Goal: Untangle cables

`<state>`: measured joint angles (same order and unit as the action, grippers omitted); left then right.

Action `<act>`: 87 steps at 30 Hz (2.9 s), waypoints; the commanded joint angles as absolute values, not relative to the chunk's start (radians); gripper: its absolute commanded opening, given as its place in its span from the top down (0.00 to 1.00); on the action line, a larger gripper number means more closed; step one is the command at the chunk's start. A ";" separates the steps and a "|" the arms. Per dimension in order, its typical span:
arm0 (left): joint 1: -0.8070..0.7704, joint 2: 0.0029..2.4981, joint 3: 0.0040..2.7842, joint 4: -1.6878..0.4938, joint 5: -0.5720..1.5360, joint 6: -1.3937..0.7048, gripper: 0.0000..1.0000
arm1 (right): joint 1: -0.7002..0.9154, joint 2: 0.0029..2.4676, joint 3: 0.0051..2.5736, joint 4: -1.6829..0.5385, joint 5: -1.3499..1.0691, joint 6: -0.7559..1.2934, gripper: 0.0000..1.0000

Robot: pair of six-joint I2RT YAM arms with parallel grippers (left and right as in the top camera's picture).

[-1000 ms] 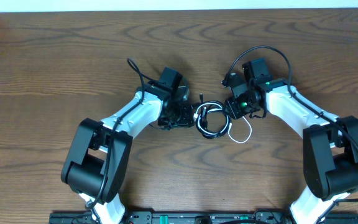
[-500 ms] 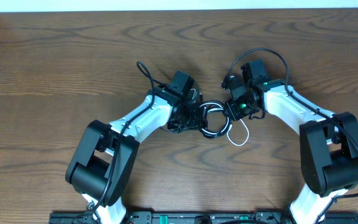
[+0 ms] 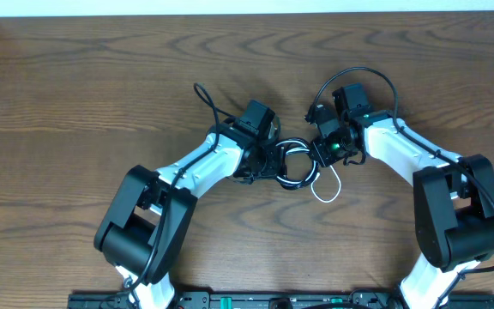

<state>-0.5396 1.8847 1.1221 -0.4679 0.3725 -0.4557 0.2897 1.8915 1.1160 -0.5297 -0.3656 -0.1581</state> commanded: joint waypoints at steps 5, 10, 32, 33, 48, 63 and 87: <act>-0.541 1.936 1.116 -0.454 0.374 -0.469 0.72 | 0.295 1.901 1.101 -0.516 -0.364 -0.166 0.78; -0.539 1.936 1.117 -0.443 0.374 -0.465 0.89 | 0.295 1.901 1.100 -0.509 -0.312 -0.161 0.99; -0.363 1.935 1.126 -0.499 0.388 -0.418 0.87 | 0.295 1.901 1.100 -0.516 0.063 0.081 0.99; -0.363 1.935 1.132 -0.499 0.440 -0.414 0.85 | 0.295 1.901 1.100 -0.515 0.032 0.082 0.99; -0.369 1.935 1.141 -0.436 0.607 -0.477 0.76 | 0.295 1.785 1.132 -0.570 -0.335 -0.017 0.83; -0.361 1.935 1.141 -0.358 0.590 -0.307 0.75 | 0.317 1.779 1.131 -0.611 -0.624 -0.227 0.45; -0.142 1.935 1.128 -0.479 0.504 -0.368 0.62 | 0.558 1.830 1.131 -0.460 -0.171 -0.019 0.65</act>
<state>-0.1513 1.9217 1.1282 -0.4686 0.5255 -0.3672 0.5556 1.8244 1.1191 -0.4541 -0.2214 -0.0540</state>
